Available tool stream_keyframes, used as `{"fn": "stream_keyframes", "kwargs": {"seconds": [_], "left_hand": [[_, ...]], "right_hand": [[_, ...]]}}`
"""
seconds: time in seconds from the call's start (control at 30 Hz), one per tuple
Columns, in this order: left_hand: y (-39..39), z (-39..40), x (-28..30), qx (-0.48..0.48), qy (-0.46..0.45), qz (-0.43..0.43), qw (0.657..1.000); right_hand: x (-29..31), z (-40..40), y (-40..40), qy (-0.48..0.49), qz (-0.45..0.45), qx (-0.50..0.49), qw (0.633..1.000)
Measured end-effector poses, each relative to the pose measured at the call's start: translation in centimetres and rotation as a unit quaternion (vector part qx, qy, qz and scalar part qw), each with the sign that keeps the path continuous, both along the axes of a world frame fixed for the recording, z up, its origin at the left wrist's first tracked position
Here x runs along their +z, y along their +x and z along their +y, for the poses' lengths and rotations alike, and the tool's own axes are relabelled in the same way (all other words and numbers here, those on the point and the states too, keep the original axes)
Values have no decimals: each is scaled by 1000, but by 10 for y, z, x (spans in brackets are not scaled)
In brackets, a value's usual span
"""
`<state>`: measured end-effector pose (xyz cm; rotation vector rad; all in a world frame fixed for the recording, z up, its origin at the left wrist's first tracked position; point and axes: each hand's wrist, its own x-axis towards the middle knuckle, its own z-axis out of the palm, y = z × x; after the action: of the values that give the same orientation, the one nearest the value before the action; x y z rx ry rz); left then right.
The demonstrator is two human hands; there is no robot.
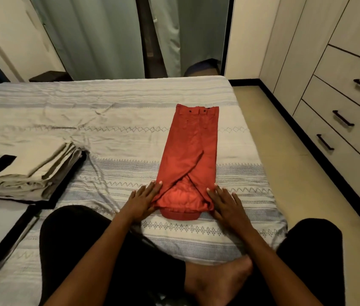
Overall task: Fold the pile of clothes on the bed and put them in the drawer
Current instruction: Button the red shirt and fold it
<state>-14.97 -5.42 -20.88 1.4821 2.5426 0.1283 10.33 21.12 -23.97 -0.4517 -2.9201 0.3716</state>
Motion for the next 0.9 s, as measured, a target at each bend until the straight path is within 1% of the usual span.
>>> {"fn": "stream_keyframes", "kwargs": {"seconds": [0.03, 0.1, 0.23, 0.3, 0.37, 0.4, 0.43, 0.5, 0.57, 0.63, 0.73, 0.8, 0.9], "left_hand": [[1, 1, 1, -18, 43, 10, 999], [3, 3, 3, -47, 97, 18, 994], [6, 6, 13, -53, 156, 33, 986], [10, 7, 21, -49, 183, 40, 981], [19, 7, 31, -55, 204, 16, 977], [28, 7, 38, -56, 225, -15, 973], [38, 8, 47, -45, 253, -67, 964], [61, 8, 64, 13, 293, -195, 936], [73, 11, 69, 73, 330, -273, 900], [76, 21, 76, 126, 380, -332, 854], [73, 46, 87, 179, 446, -353, 803], [70, 65, 90, 225, 461, -333, 792], [53, 89, 77, 282, 444, -300, 796]], "right_hand": [[-1, -2, -2, -11, 10, -1, 1000], [4, -5, -7, -37, 43, 7, 998], [18, -2, -8, -94, 120, 23, 988], [31, -1, -4, -135, 142, 8, 981], [46, 2, 2, -175, 153, -16, 972], [53, 3, 6, -180, 169, -26, 969], [60, 4, 10, -178, 192, -36, 964], [74, 3, 21, -192, 250, -52, 948], [89, 1, 29, -249, 296, -58, 920], [108, 0, 29, -308, 325, -73, 891], [122, 9, 9, -363, 318, -127, 867], [118, 19, -12, -367, 287, -168, 869], [104, 34, -42, -331, 234, -218, 888]]}}
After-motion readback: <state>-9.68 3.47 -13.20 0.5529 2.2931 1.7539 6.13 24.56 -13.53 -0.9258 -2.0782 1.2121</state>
